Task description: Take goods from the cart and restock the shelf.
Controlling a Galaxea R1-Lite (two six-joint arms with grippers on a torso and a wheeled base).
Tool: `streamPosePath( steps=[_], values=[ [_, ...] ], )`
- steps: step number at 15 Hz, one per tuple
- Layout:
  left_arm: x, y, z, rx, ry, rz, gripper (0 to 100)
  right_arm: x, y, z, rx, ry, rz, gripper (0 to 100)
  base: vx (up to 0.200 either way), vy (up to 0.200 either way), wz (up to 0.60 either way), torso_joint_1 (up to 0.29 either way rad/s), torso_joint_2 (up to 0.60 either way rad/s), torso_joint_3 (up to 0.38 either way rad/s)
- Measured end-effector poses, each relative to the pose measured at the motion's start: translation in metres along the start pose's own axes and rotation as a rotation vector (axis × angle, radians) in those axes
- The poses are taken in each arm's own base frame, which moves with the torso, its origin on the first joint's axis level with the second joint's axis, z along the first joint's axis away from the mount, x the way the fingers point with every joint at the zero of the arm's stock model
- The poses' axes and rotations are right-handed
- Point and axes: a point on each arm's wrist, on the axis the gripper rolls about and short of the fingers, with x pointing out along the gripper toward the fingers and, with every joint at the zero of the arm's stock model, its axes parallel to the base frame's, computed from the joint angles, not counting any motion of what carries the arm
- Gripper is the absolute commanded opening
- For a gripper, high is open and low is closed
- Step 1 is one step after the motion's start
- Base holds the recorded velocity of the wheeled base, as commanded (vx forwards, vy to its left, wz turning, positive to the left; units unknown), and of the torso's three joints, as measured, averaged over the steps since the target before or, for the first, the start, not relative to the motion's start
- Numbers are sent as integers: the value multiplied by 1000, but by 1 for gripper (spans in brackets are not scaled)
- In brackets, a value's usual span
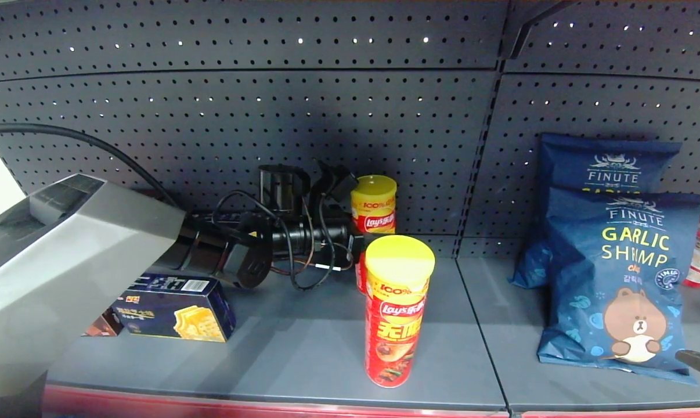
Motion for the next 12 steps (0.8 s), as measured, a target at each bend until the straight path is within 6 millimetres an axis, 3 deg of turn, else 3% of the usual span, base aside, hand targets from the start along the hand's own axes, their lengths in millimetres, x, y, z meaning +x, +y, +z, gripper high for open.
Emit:
streamPosePath(
  steps=[8,12],
  values=[
    [1,-1,-4,-2,10,11,100,0,0,-2,-1,8,0,100,0,0,0,0,0,0],
    [-12,-7,-2,-9,21,21,100,1,0,-3,-2,16,1,100,0,0,0,0,0,0]
  ],
)
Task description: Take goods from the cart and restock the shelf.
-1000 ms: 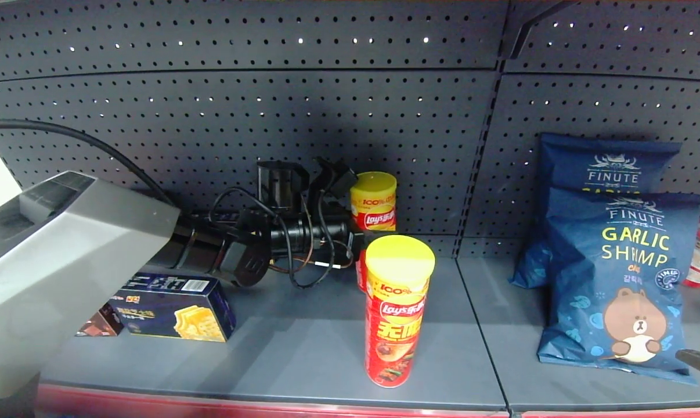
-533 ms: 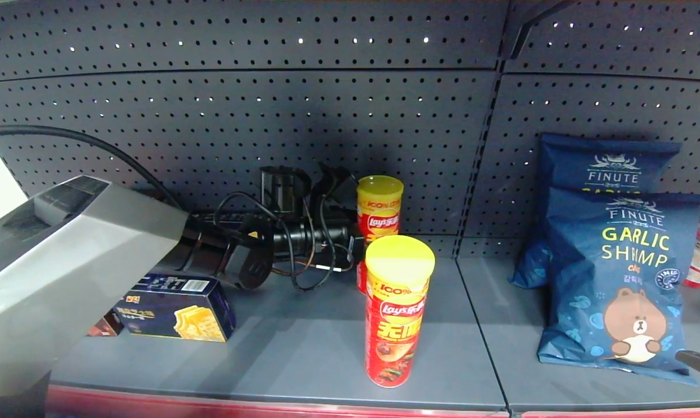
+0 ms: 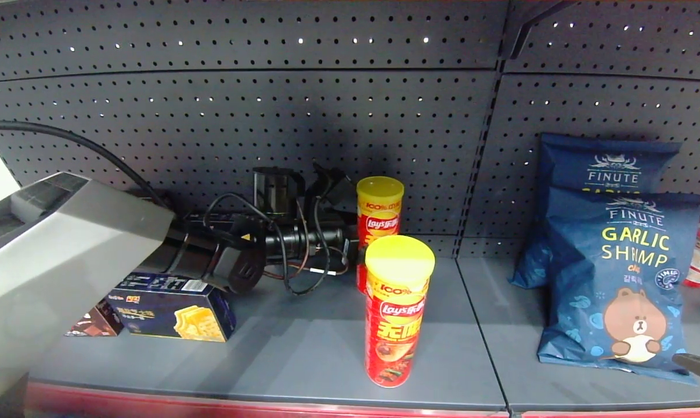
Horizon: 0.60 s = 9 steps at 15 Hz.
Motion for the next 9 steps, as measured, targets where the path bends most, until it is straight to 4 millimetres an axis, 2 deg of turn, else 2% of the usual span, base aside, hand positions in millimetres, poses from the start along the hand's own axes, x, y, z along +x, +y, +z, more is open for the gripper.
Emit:
streamPosePath(
  steps=[4,7,9],
  values=[
    [-28,-11,7,-8,8,19,100,4,1,7,0,0,1,100,0,0,0,0,0,0],
    [-61,-20,10,-8,19,57,100,14,2,17,0,13,5,100,0,0,0,0,0,0],
    [-84,-28,9,-16,30,87,100,26,3,31,26,18,5,100,0,0,0,0,0,0]
  ],
)
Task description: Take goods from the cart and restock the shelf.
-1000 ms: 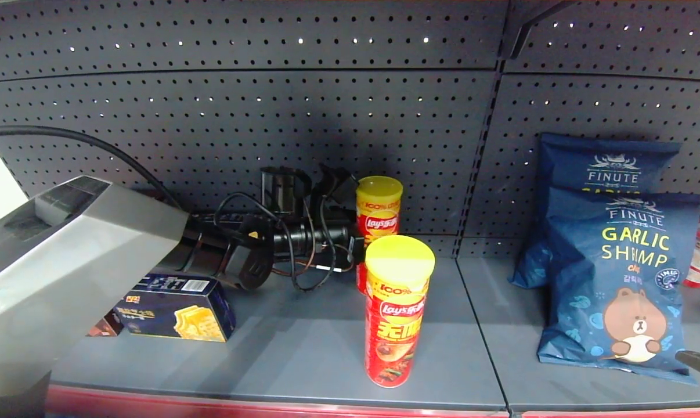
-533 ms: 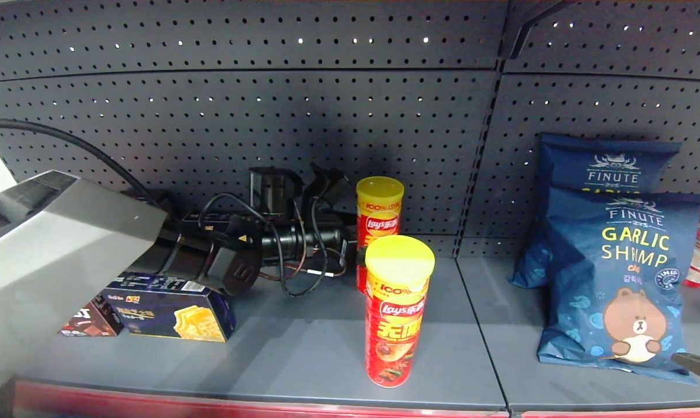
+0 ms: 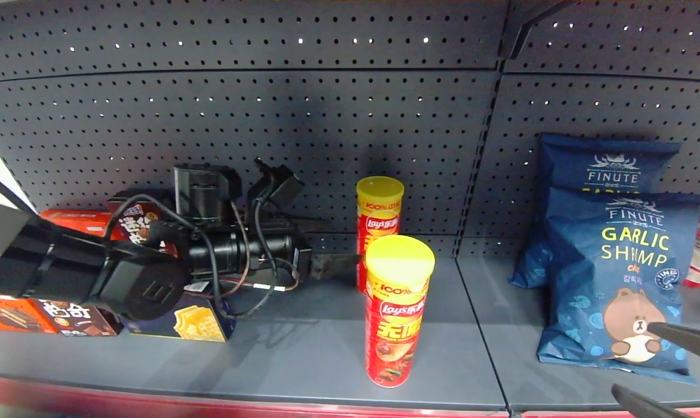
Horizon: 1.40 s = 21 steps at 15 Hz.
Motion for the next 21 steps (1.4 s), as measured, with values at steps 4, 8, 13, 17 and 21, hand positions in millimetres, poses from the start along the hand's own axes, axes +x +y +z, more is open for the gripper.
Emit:
streamPosePath(
  steps=[4,8,13,17,21],
  values=[
    [-36,-17,6,-9,19,166,100,41,3,30,30,39,-52,100,0,0,0,0,0,0],
    [-70,-35,13,-8,47,429,100,92,5,20,53,147,-168,100,0,0,0,0,0,0],
    [-106,-62,4,1,79,664,100,114,18,-16,-8,308,-215,100,0,0,0,0,0,0],
    [-123,-63,-1,-5,79,737,100,137,32,-23,-12,323,-210,100,0,0,0,0,0,0],
    [-127,-62,1,-4,71,748,100,162,39,-23,-15,342,-207,100,0,0,0,0,0,0]
  ],
)
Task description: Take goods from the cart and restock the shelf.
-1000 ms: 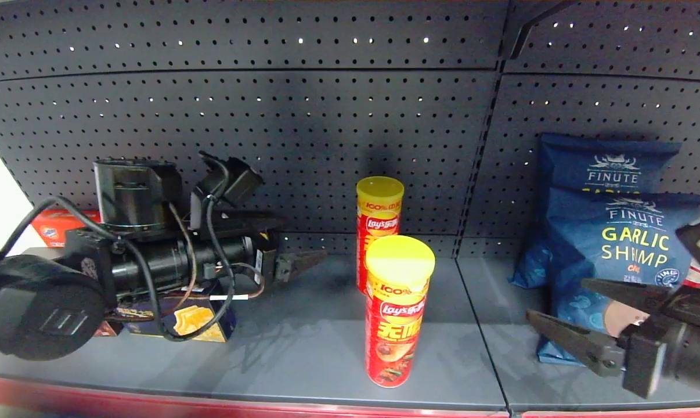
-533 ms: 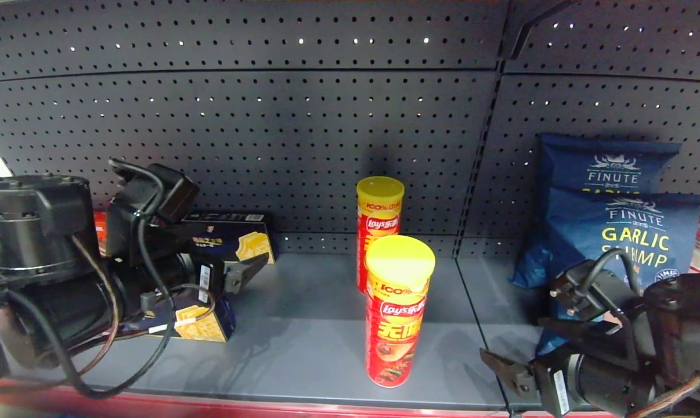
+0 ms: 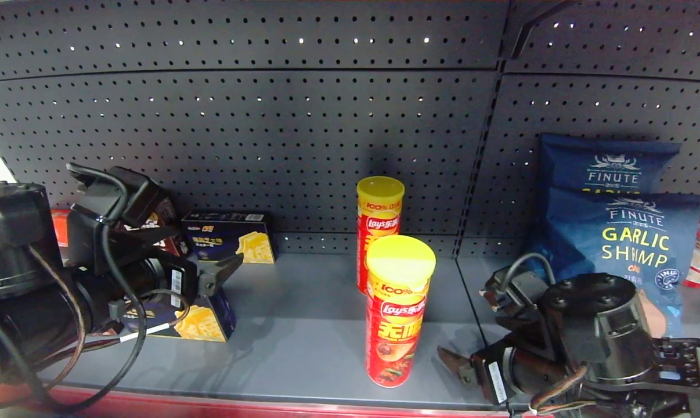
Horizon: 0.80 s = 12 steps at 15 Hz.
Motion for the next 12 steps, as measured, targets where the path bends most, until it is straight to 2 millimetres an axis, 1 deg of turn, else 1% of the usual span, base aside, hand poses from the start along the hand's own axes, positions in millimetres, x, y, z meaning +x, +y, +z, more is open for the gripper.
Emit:
streamPosePath(
  steps=[5,8,12],
  values=[
    [0,0,-2,-1,5,-2,100,22,10,8,3,-3,0,100,0,0,0,0,0,0],
    [1,0,-2,-1,8,-2,100,27,13,6,-4,10,2,100,0,0,0,0,0,0],
    [1,0,-4,-2,15,-7,100,29,16,4,-12,18,12,100,0,0,0,0,0,0]
  ],
)
